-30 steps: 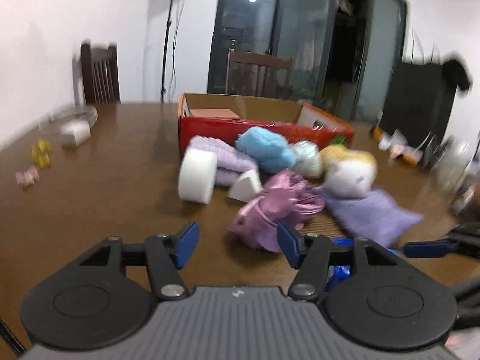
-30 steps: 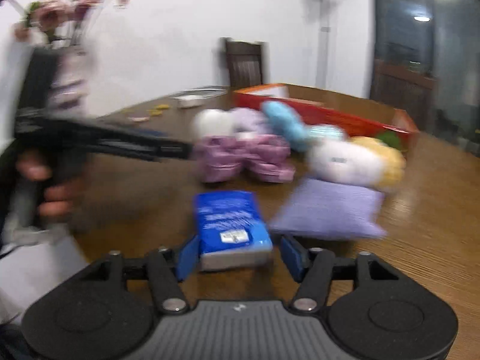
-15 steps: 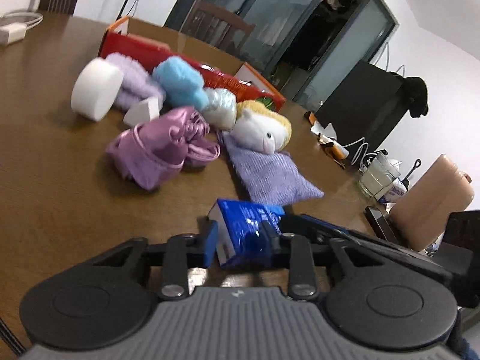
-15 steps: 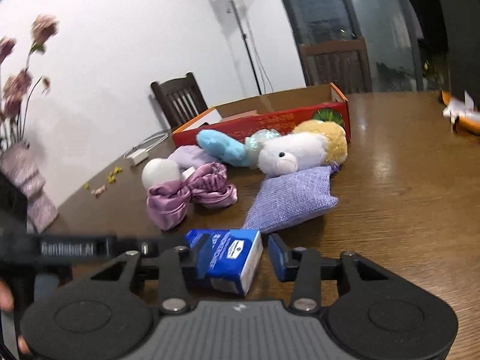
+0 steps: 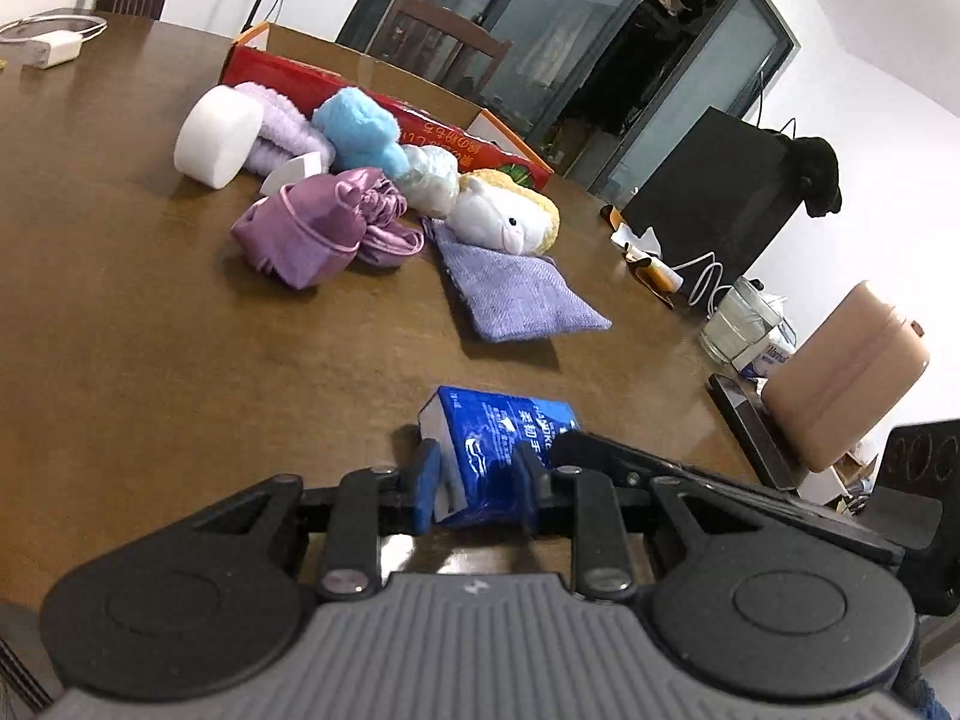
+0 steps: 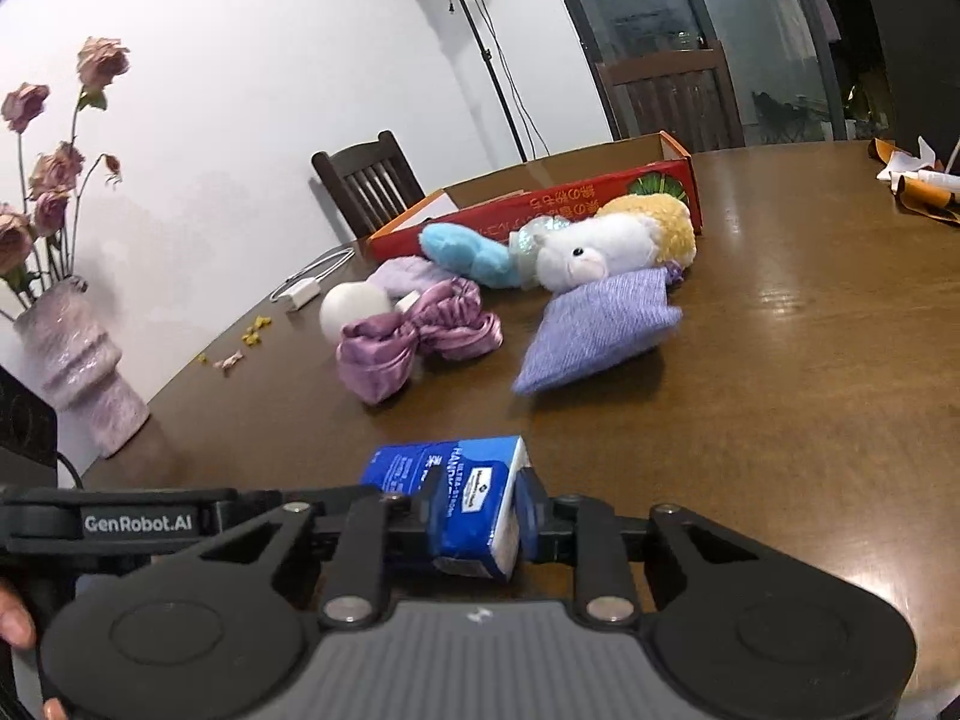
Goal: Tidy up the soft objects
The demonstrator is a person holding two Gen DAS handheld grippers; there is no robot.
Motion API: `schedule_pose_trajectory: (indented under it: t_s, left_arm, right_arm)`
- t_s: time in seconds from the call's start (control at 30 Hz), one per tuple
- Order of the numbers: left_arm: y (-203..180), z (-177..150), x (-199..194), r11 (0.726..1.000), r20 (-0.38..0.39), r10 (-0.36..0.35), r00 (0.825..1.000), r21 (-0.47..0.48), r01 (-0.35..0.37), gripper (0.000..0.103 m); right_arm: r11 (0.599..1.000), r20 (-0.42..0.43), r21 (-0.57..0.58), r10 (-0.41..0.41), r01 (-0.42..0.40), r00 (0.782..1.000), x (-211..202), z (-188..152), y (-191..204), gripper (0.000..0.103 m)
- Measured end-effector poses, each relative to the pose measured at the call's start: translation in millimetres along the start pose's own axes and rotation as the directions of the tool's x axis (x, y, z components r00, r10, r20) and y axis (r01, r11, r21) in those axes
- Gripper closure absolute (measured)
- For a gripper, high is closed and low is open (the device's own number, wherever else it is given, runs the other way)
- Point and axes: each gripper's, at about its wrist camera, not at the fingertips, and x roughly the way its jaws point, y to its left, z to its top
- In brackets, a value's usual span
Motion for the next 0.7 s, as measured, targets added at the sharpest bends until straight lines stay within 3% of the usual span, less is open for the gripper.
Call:
schedule_pose_trajectory:
  t_s: [0.2,0.4,0.53,0.7]
  left_arm:
    - [-6,-3,-4,1.0,0.013,0.011,1.0,0.013,-0.011,0.077]
    - [-22,18,-16,0.998,0.082,-0.019,0.996,0.058,0.015,0.078]
    - [-38,57,-15,0.993,0.157,-0.054,0.986,0.115,0.036,0.078]
    - [-53,126,9,0.989,0.21,-0.052,0.976,0.15,0.021,0.078]
  right_arm:
    - [0.998,-0.003,0.061,0.022,-0.022,1.0,-5,-8,-6,0.08]
    - [0.999,0.059,0.025,0.019,-0.02,0.998,-20,5,1,0.082]
    - [1.0,0.14,-0.007,0.02,-0.019,0.99,-26,39,1,0.082]
    - [0.999,0.214,-0.051,0.02,-0.01,0.977,-8,106,-7,0.082]
